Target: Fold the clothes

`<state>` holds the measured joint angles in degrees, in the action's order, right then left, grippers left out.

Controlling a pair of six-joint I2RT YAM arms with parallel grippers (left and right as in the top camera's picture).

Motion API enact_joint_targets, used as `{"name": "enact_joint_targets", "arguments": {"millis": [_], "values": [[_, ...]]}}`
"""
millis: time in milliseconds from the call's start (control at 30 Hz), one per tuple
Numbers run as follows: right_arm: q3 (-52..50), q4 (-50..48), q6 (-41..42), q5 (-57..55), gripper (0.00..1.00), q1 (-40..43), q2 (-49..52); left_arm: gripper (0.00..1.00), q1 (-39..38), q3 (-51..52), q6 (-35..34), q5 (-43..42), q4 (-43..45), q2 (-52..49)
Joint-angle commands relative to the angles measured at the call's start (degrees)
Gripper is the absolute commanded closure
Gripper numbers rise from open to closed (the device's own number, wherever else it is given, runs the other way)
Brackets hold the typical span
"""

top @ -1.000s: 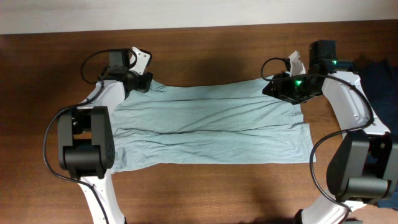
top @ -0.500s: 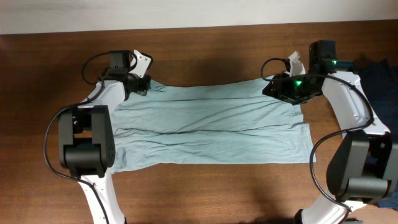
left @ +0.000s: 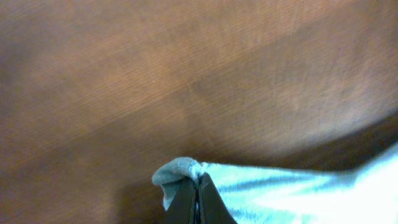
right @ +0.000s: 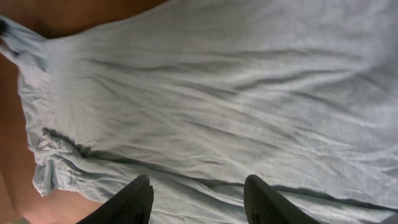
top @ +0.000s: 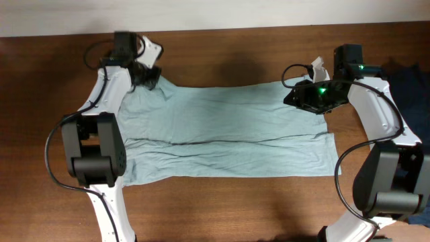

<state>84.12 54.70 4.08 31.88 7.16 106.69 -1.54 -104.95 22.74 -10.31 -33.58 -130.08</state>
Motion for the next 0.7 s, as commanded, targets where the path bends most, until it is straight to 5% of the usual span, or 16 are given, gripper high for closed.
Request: {"name": "enact_joint_targets", "arguments": {"millis": [0,567,667], "values": [[0.59,-0.02,-0.70,0.90,0.48,0.37,-0.70,0.99,-0.37,-5.27,0.09,0.09,-7.19,-0.04],[0.59,0.46,-0.70,0.90,0.48,0.37,-0.70,0.98,-7.30,-6.12,-2.78,9.92,-29.14,-0.02],[0.59,0.48,-0.68,0.92,0.48,0.37,-0.70,0.75,-8.35,-6.12,-7.87,9.94,-35.47,-0.04]]}}
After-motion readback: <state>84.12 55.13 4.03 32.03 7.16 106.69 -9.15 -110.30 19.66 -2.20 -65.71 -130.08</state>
